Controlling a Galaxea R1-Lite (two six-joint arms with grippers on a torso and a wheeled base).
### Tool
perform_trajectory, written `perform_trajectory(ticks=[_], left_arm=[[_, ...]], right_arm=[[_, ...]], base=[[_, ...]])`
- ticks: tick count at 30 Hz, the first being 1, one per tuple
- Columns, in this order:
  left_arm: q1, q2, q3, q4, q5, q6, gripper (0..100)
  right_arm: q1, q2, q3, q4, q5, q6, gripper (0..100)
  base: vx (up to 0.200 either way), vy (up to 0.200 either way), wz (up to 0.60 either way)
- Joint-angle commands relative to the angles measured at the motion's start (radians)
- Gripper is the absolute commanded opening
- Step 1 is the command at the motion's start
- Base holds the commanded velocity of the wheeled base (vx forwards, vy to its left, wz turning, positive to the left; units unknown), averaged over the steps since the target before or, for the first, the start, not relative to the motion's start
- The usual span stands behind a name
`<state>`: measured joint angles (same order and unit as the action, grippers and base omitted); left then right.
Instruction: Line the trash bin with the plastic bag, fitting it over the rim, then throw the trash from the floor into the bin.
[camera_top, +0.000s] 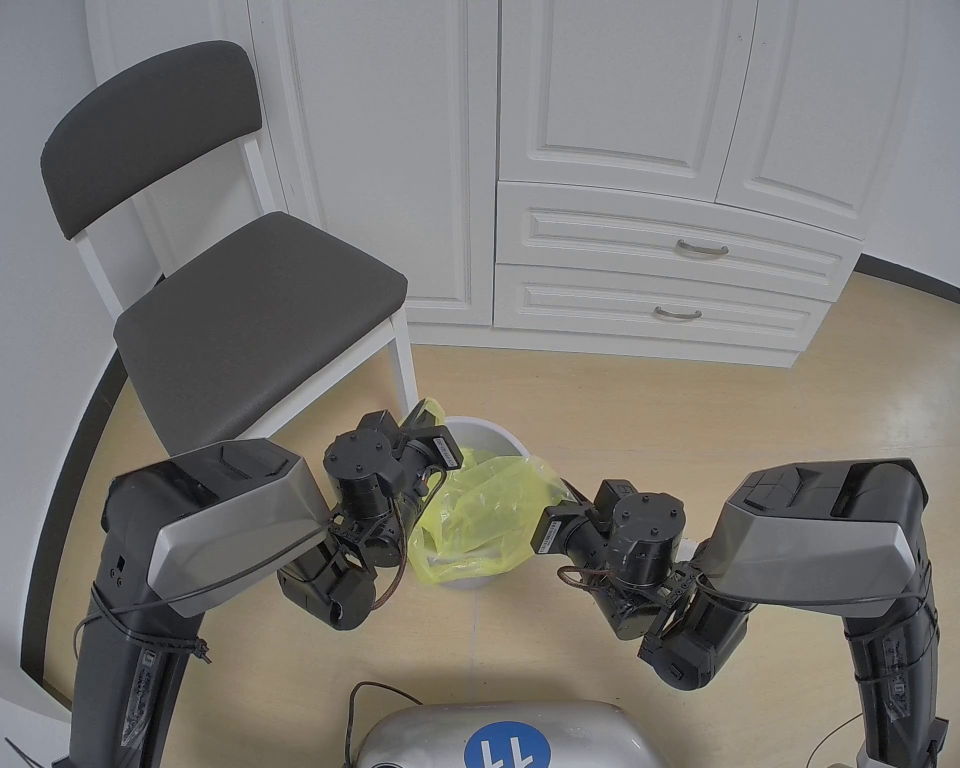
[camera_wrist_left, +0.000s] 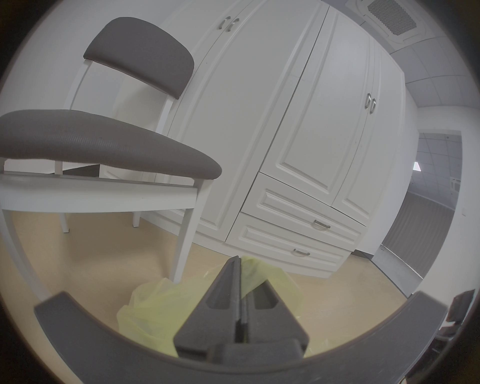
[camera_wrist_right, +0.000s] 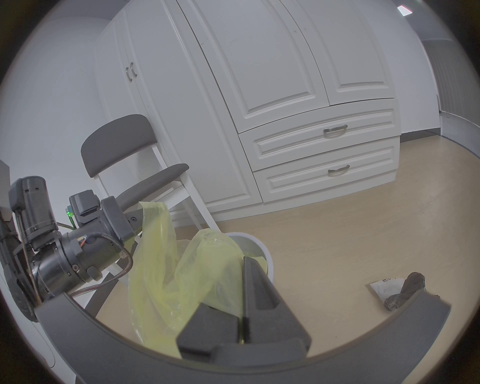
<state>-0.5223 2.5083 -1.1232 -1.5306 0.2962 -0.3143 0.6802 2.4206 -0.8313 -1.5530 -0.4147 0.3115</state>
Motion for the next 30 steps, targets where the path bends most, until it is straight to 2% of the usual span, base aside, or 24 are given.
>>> perform_trajectory(ticks=[1, 14, 21, 30], left_arm=[[0.016, 0.027, -0.018, 0.0, 0.0, 0.0, 0], [0.015, 0.015, 0.02, 0.0, -0.002, 0.027, 0], [0.01, 0.01, 0.057, -0.002, 0.001, 0.089, 0], [0.016, -0.009, 0.077, -0.002, 0.0, 0.09, 0]], right_arm=[[-0.001, 0.008, -0.008, -0.018, -0.003, 0.0, 0], [0.001, 0.005, -0.009, -0.018, -0.006, 0.0, 0], [0.012, 0.011, -0.009, -0.018, -0.006, 0.0, 0], [0.018, 0.017, -0.014, -0.018, -0.006, 0.0, 0]], base=[[0.0, 0.0, 0.0], [0.0, 0.0, 0.0], [0.0, 0.0, 0.0], [0.0, 0.0, 0.0]])
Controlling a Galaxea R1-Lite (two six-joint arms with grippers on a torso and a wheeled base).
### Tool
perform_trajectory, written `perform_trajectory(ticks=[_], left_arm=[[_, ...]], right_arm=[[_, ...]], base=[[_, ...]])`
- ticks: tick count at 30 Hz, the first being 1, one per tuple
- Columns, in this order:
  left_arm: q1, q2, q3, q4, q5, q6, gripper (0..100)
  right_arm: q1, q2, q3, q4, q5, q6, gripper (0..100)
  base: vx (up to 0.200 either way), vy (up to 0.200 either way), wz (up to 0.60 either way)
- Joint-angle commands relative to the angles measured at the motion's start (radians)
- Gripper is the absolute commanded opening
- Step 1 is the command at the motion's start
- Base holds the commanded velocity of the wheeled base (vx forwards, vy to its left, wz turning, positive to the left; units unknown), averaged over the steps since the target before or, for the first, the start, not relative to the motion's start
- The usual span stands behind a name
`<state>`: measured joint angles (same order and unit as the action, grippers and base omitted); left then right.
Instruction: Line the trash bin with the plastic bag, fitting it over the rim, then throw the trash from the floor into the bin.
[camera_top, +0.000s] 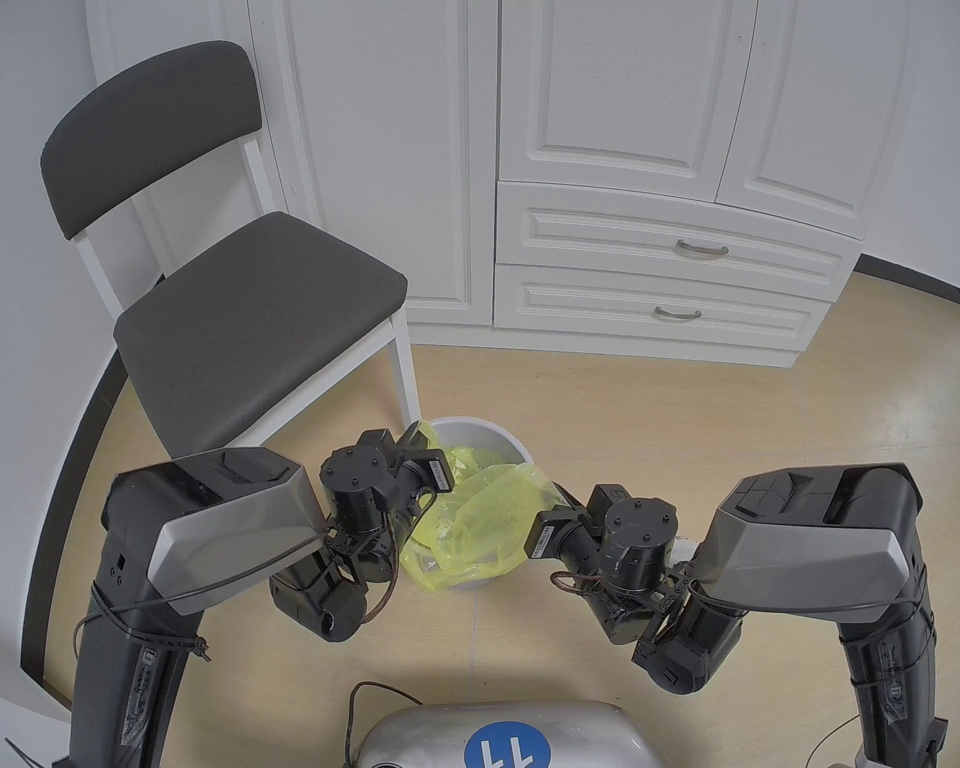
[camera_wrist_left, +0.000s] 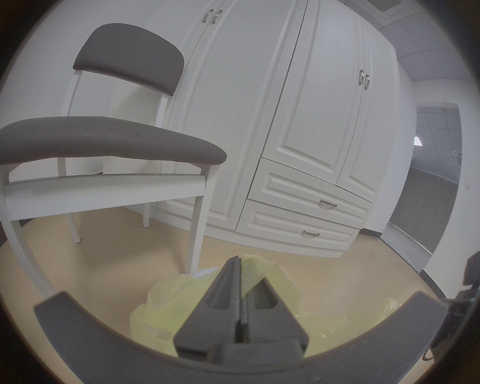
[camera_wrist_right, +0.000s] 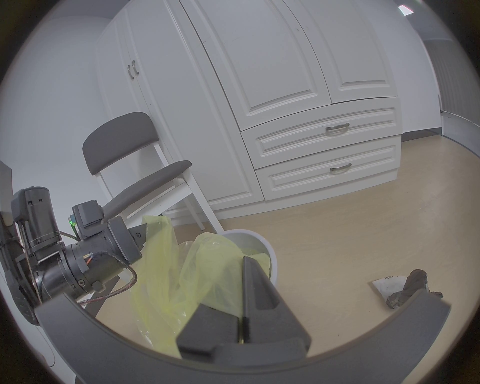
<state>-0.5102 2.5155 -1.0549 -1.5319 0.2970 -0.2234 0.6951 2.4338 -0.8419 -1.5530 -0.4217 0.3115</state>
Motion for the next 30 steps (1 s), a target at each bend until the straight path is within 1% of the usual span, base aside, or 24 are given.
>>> perform_trajectory(ticks=[1, 5, 10, 13, 21, 23, 26, 28, 29, 30], left_arm=[[0.006, -0.024, 0.013, -0.001, -0.002, 0.001, 0], [0.007, -0.043, 0.033, 0.001, -0.002, 0.001, 0], [0.012, -0.061, 0.059, 0.001, -0.006, 0.003, 0], [0.019, -0.067, 0.061, 0.001, -0.006, 0.004, 0], [0.027, -0.1, 0.087, 0.001, -0.01, 0.009, 0], [0.027, -0.106, 0.087, 0.001, -0.01, 0.009, 0], [0.022, -0.112, 0.093, 0.001, -0.01, 0.009, 0], [0.022, -0.112, 0.101, 0.001, -0.01, 0.012, 0], [0.022, -0.112, 0.101, 0.001, -0.01, 0.012, 0], [0.022, -0.107, 0.098, 0.001, -0.01, 0.029, 0]], right_arm=[[0.004, 0.013, -0.013, -0.018, 0.001, 0.0, 0], [0.004, 0.017, -0.062, -0.018, 0.0, 0.0, 0], [0.021, 0.017, -0.141, -0.018, 0.02, -0.011, 0], [0.038, 0.01, -0.178, 0.03, 0.043, -0.008, 0], [0.061, 0.021, -0.281, 0.086, 0.055, 0.009, 0], [0.07, 0.028, -0.304, 0.09, 0.055, 0.063, 0], [0.078, 0.047, -0.324, 0.105, 0.06, 0.172, 0], [0.069, 0.067, -0.324, 0.119, 0.077, 0.218, 0], [0.069, 0.067, -0.324, 0.119, 0.077, 0.218, 0], [0.057, 0.083, -0.325, 0.12, 0.096, 0.238, 0]], base=[[0.0, 0.0, 0.0], [0.0, 0.0, 0.0], [0.0, 0.0, 0.0], [0.0, 0.0, 0.0], [0.0, 0.0, 0.0], [0.0, 0.0, 0.0], [0.0, 0.0, 0.0], [0.0, 0.0, 0.0], [0.0, 0.0, 0.0], [0.0, 0.0, 0.0]])
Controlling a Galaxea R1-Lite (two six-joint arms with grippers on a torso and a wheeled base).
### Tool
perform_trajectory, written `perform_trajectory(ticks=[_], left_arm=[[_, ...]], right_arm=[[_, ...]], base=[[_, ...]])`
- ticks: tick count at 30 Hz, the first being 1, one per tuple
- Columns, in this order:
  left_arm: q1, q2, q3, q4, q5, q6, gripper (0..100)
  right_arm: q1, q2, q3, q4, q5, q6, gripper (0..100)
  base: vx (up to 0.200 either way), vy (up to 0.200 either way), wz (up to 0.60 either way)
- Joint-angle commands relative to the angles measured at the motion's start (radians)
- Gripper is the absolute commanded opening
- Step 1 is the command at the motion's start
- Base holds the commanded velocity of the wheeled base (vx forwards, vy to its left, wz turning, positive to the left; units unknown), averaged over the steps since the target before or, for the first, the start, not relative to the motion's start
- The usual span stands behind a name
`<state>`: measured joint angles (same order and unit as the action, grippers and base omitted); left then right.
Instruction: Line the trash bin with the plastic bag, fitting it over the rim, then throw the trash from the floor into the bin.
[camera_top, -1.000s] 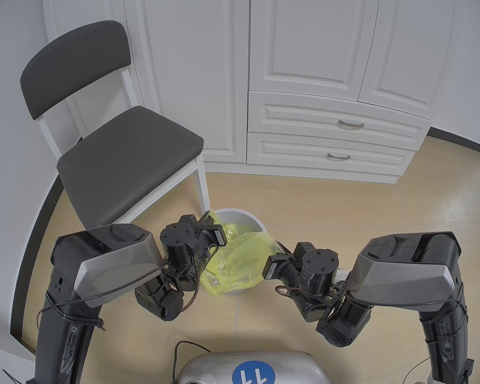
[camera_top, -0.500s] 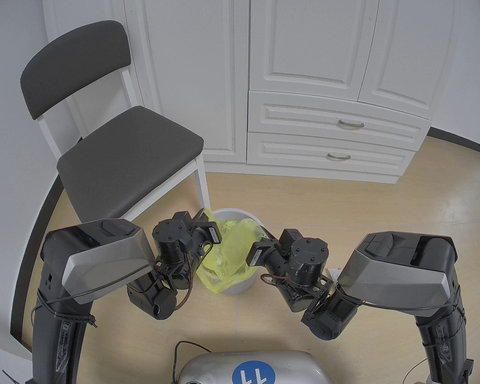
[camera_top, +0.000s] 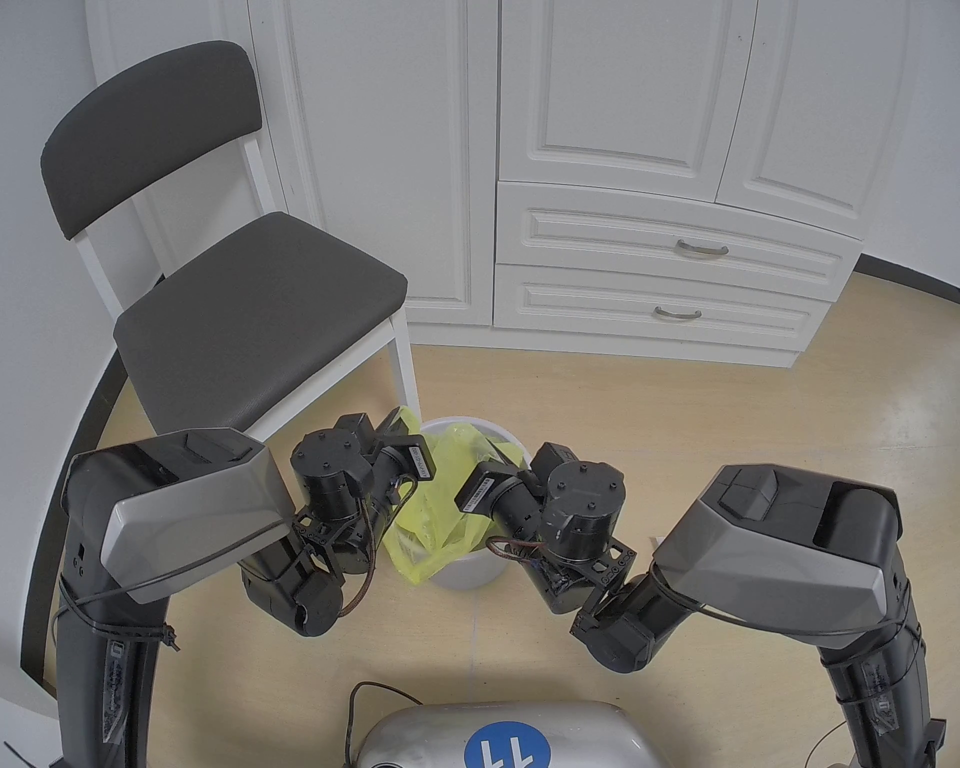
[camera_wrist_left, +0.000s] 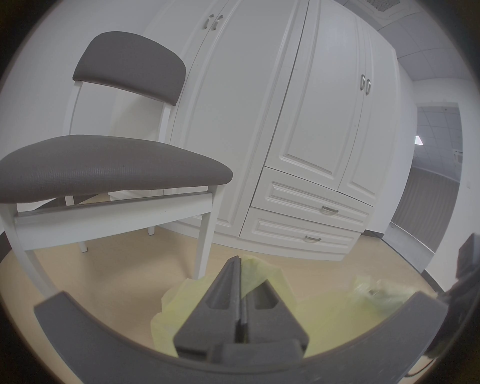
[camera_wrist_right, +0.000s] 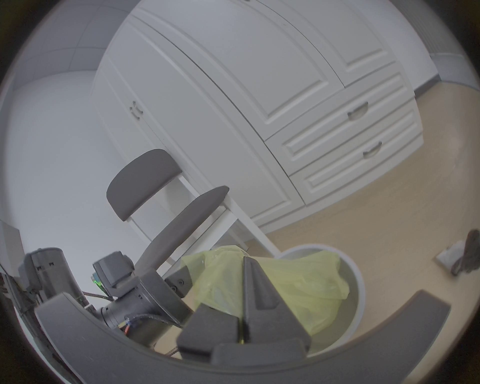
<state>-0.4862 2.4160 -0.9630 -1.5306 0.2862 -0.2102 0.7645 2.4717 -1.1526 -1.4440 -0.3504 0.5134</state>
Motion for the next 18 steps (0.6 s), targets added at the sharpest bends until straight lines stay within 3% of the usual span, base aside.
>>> perform_trajectory(ticks=[1, 18], left_arm=[[-0.002, -0.008, 0.006, 0.0, 0.001, 0.017, 0], [-0.008, 0.046, -0.053, 0.0, 0.001, 0.026, 0]], right_arm=[[-0.014, 0.047, -0.015, 0.011, 0.025, 0.036, 0], [-0.139, 0.041, -0.041, 0.021, 0.051, 0.033, 0]], base=[[0.0, 0.0, 0.0], [0.0, 0.0, 0.0]])
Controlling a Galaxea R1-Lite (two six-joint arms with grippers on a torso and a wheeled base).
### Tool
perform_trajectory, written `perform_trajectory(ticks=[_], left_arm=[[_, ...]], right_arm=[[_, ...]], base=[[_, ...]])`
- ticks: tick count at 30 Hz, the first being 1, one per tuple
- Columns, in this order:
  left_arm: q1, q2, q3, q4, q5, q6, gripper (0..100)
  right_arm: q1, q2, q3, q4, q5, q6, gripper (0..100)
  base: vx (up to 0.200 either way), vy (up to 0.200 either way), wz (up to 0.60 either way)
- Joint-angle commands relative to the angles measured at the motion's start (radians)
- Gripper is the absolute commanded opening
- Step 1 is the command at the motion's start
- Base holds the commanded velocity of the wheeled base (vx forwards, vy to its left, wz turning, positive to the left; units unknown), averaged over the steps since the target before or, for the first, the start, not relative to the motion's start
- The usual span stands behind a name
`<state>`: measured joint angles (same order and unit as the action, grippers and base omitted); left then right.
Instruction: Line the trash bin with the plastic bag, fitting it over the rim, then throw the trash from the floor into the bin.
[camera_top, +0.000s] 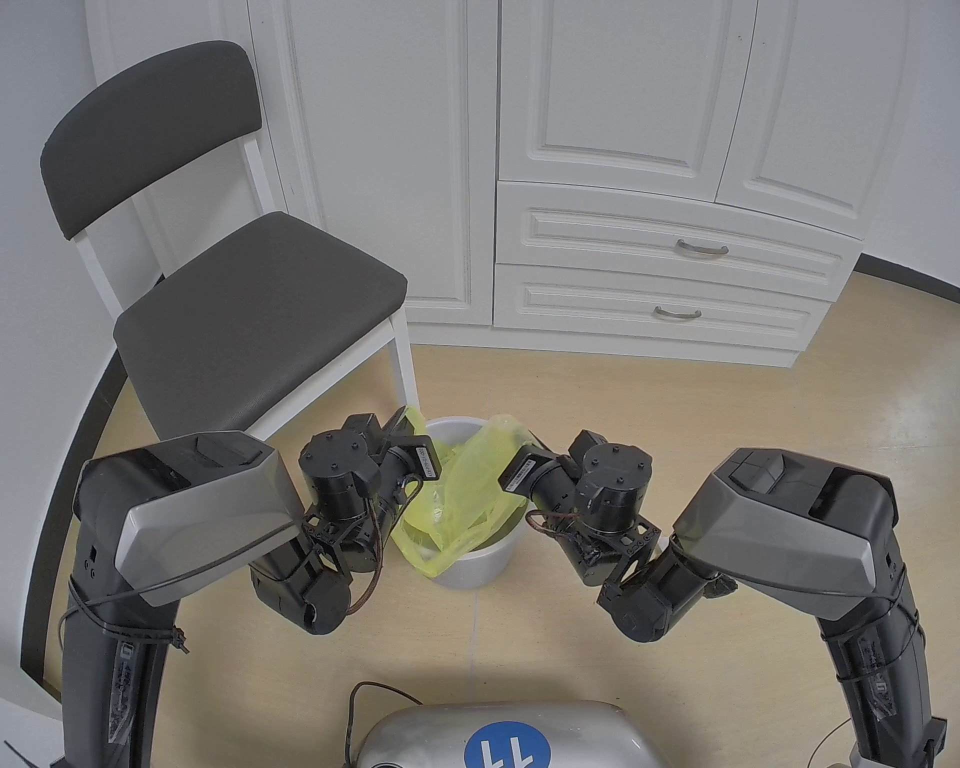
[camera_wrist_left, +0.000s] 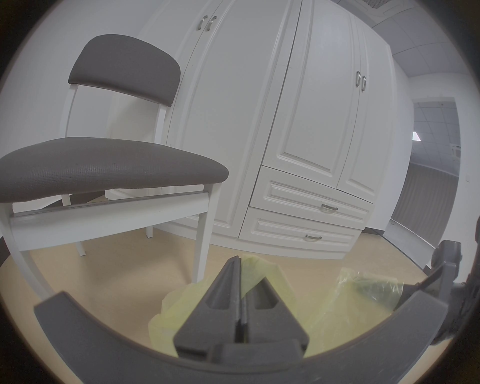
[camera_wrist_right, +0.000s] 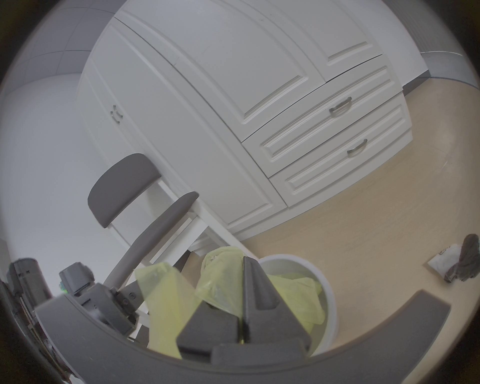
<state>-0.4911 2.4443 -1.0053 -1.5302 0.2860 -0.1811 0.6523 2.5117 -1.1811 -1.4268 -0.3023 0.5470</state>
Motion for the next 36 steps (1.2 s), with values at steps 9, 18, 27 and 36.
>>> perform_trajectory(ticks=[9, 18, 27, 36], left_arm=[[-0.034, 0.096, -0.075, -0.001, 0.013, -0.009, 0], [-0.052, 0.125, -0.084, -0.001, 0.012, -0.04, 0], [-0.077, 0.202, -0.128, -0.002, 0.013, -0.06, 0], [-0.073, 0.277, -0.22, -0.001, 0.033, -0.061, 0]], right_arm=[[-0.062, 0.035, -0.051, 0.012, 0.006, -0.002, 0], [-0.063, 0.096, -0.068, 0.011, 0.008, -0.002, 0], [-0.039, 0.188, -0.101, 0.006, 0.008, -0.001, 0], [-0.039, 0.21, -0.106, 0.005, 0.008, -0.001, 0]], base=[[0.0, 0.0, 0.0], [0.0, 0.0, 0.0], [0.0, 0.0, 0.0], [0.0, 0.0, 0.0]])
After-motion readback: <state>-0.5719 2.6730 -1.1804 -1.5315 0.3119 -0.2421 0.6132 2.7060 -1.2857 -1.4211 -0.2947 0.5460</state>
